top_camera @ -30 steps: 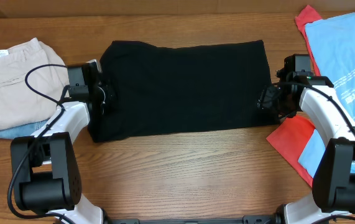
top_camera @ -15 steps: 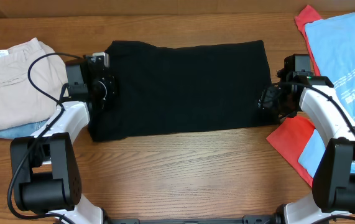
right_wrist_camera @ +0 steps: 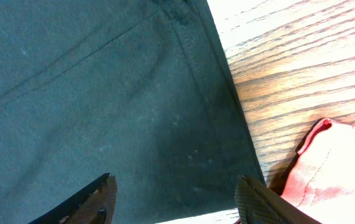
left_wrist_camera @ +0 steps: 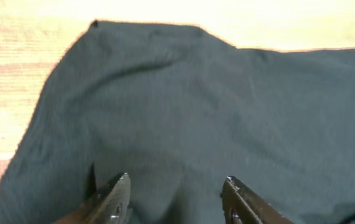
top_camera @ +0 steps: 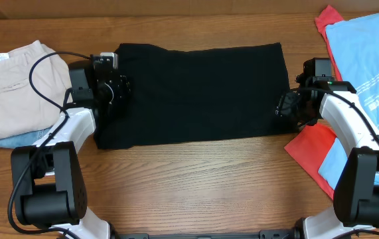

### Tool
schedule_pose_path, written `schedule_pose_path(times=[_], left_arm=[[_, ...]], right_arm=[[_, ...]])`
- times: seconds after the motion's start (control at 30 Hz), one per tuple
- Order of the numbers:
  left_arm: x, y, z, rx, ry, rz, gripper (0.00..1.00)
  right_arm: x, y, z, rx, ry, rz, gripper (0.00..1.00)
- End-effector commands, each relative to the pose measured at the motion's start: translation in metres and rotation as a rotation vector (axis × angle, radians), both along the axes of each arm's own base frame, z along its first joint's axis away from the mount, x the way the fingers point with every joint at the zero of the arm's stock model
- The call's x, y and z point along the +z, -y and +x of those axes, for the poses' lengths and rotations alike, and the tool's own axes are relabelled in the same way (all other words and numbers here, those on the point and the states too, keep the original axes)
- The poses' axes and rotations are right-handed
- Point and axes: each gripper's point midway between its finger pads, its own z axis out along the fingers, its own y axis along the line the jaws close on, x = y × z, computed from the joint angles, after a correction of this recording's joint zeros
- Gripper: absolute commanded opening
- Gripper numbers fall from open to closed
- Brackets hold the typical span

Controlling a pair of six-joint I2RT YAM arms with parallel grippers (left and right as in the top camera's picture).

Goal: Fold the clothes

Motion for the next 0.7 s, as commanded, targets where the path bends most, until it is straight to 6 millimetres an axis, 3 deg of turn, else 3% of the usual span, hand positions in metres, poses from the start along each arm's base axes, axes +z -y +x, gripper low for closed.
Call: schedule_pose_path(times=[0.0,0.13,0.23,0.37,0.5,0.67], left_arm=[[0.017,-0.005,0.005,0.014,0.031,0.039,0.53],[0.019,0.010,-0.012,-0.044,-0.024,-0.033,0.51],[0.012,0.015,-0.038,-0.048,-0.144,-0.065,0.47],[-0.014,0.006,-0.081,0.031,-0.371,-0.043,0.37],[-0.033,-0.007,-0.112,0.087,-0.521,0.023,0.16],[-0.047,-0.039,-0.124,0.249,-0.573,0.155,0.15]], right_arm=[[0.001,0.004,0.002,-0.006,0.007,-0.010,0.65],[0.001,0.004,0.002,-0.006,0.006,-0.010,0.65],[0.001,0.004,0.002,-0.006,0.006,-0.010,0.65],[0.001,0.004,0.002,-0.006,0.006,-0.010,0.66],[0.001,0.004,0.002,-0.006,0.006,-0.010,0.66],[0.001,0.005,0.002,-0.005,0.007,-0.011,0.66]])
